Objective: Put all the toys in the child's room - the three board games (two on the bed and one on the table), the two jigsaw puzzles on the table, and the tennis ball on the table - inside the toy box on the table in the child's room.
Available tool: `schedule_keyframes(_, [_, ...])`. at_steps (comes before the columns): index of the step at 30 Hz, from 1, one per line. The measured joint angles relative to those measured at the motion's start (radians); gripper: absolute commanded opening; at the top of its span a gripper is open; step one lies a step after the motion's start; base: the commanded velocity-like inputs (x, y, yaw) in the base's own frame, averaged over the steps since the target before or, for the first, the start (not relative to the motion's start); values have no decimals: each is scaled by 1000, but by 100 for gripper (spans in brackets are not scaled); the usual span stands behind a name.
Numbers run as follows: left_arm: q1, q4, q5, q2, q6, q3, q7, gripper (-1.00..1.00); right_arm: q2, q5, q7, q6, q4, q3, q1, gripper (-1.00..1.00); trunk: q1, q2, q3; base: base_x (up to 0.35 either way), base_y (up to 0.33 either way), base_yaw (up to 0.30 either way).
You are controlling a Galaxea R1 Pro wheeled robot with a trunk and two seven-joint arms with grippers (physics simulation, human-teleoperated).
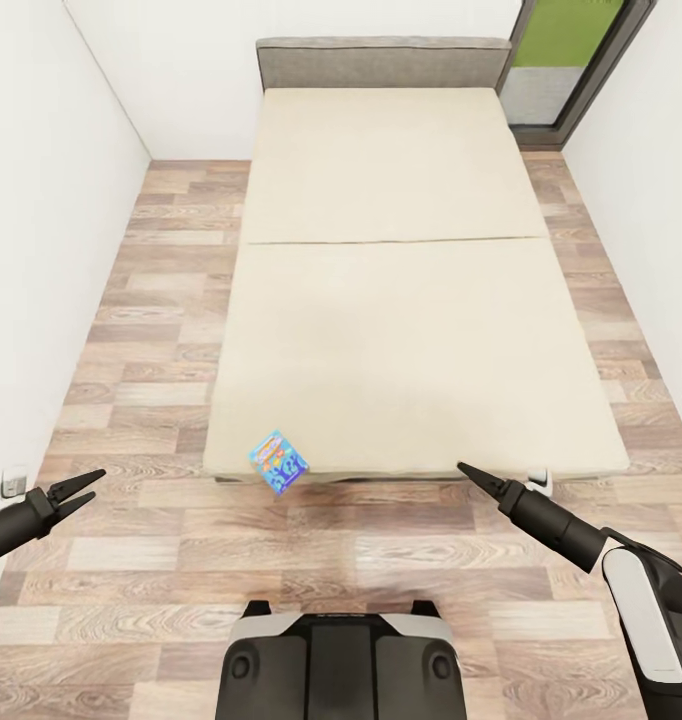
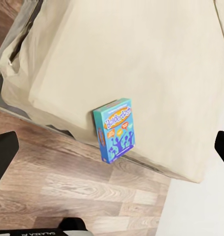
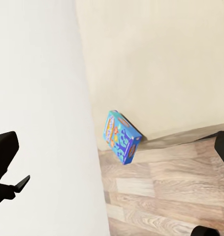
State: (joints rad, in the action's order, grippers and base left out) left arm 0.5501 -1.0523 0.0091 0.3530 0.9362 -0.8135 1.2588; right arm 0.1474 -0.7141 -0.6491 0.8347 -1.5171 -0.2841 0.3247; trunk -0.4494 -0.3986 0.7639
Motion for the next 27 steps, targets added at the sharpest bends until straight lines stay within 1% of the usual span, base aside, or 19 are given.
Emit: schedule_keyframes(27, [0,0,0,-1,0,1,0,100,-2,0,7,-1,-1,3,0,100,0,0,-45,0,0,0])
